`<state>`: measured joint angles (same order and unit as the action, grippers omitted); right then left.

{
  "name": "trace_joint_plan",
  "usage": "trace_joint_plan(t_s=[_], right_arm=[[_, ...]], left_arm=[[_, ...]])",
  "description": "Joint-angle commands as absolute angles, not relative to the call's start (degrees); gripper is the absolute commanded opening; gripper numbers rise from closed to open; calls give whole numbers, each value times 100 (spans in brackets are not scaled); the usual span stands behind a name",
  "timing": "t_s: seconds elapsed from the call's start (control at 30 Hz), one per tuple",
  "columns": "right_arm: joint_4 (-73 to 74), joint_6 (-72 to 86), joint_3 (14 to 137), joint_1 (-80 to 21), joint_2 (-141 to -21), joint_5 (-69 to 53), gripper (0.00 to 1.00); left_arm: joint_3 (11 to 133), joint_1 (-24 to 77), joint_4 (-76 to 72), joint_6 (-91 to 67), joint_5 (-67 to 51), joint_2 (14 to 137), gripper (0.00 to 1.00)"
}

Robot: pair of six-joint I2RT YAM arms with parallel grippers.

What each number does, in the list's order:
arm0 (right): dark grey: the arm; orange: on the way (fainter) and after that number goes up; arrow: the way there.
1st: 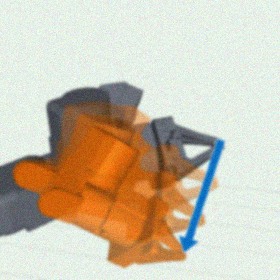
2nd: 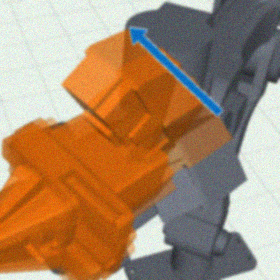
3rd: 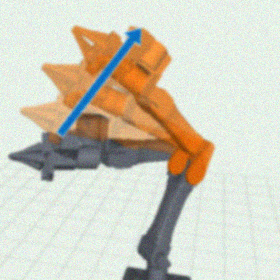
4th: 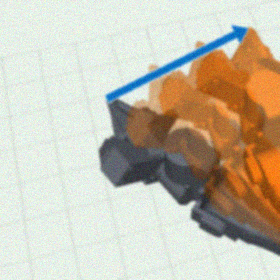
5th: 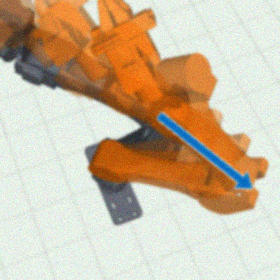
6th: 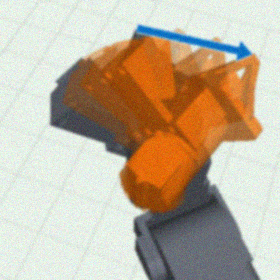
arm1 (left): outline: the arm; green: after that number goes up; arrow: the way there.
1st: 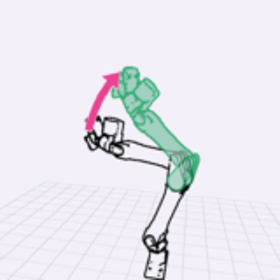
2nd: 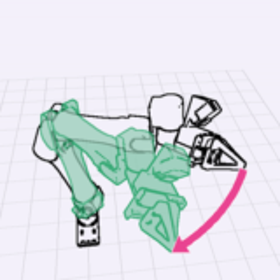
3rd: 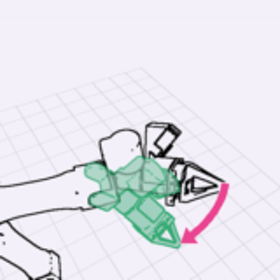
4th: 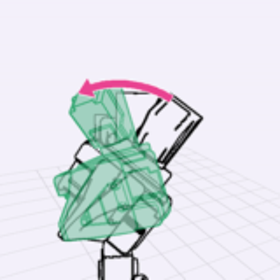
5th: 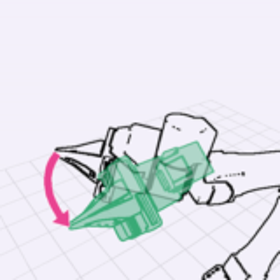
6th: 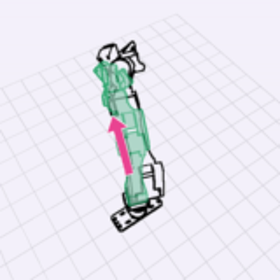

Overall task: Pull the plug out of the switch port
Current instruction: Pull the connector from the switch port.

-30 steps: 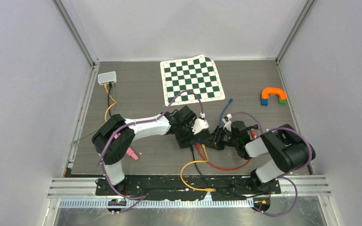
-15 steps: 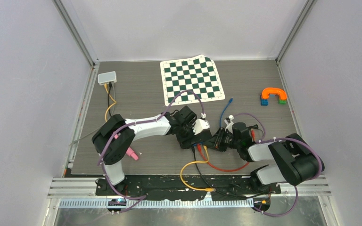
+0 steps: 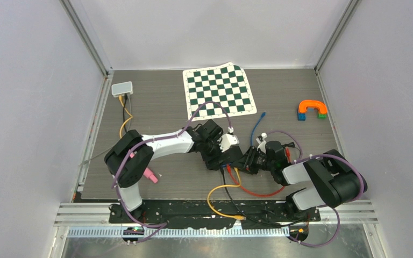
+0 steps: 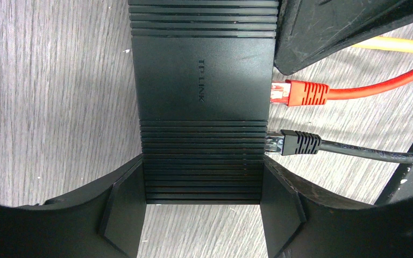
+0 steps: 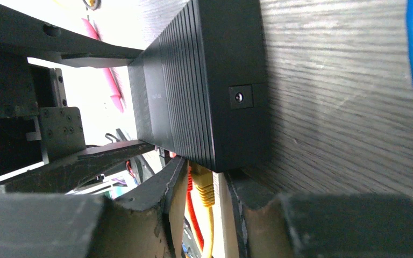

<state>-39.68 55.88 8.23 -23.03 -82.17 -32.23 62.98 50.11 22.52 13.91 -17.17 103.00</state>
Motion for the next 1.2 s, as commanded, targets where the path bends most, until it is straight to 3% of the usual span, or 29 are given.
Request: trace_joint_plan(t_s=[0.0, 0.1, 0.27, 0.5, 0.9, 1.07, 1.17], right_arm=[[-3780, 5514, 807, -2307, -8313, -3008, 26], [-3500, 5398, 1007, -2301, -8279, -2972, 24], [-3249, 5303, 1148, -2303, -8175, -2879, 29], [-3146, 5129, 1140, -2303, -8197, -2928, 5], [-2196, 4004, 1309, -2303, -8163, -3378, 5], [-4236, 5358, 806, -2313, -8248, -4008, 5], [-3312, 4956, 1080, -2315, -8193, -3478, 5]], left_arm=[[6209, 5043, 2227, 1282, -2307, 10295, 45], [6211, 5044, 2326, 1300, -2228, 10284, 44], [6180, 5044, 2421, 1360, -2153, 10259, 44], [6085, 5045, 2376, 1377, -1778, 10218, 41], [6139, 5045, 2301, 1261, -1074, 10340, 39], [6169, 5045, 2299, 1223, -1175, 10381, 39], [6168, 5040, 2293, 1222, -1155, 10371, 39]])
